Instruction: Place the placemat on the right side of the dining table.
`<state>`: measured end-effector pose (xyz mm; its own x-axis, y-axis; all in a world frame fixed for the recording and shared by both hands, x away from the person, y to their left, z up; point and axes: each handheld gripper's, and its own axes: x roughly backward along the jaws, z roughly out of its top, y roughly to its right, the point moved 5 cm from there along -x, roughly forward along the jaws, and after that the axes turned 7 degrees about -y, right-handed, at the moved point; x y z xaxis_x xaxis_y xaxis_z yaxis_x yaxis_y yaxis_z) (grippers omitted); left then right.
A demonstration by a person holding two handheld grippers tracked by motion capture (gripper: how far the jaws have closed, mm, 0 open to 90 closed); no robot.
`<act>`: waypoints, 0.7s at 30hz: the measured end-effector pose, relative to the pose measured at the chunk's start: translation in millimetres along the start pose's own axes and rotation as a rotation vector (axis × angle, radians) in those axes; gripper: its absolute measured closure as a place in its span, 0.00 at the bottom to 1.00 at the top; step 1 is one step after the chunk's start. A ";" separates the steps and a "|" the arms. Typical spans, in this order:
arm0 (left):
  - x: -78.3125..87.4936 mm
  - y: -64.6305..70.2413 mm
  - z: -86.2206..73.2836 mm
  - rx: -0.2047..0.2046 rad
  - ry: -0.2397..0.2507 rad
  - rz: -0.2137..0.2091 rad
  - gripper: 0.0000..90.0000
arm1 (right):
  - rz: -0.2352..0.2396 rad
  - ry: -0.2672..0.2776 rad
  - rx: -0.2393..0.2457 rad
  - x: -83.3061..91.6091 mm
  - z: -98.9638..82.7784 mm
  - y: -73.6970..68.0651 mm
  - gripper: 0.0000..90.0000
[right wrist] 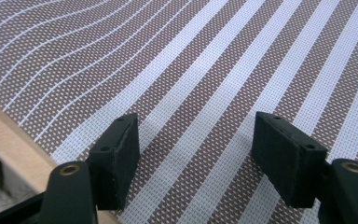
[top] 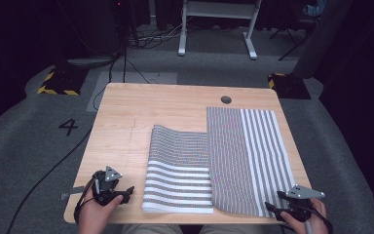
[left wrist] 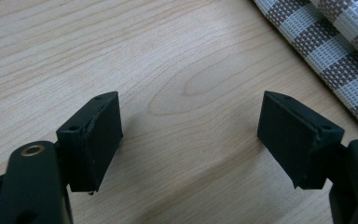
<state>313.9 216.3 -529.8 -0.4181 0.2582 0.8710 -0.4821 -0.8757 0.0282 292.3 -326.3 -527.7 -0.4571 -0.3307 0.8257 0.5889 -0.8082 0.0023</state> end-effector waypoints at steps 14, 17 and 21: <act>1.8 -2.6 -2.3 0.005 0.004 0.001 0.25 | 0.000 -0.004 -0.005 -20.1 30.4 30.5 0.39; 1.6 -3.4 -2.9 0.007 0.000 0.006 0.25 | 0.010 -0.006 -0.001 -24.1 37.0 38.0 0.40; 0.2 -2.5 -3.3 0.012 -0.001 0.002 0.25 | -0.008 -0.004 -0.012 -28.4 43.2 45.3 0.41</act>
<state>312.6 219.9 -531.4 -0.4184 0.2565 0.8713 -0.4722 -0.8809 0.0326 360.7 -332.4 -526.7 -0.4586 -0.3223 0.8281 0.5772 -0.8166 0.0019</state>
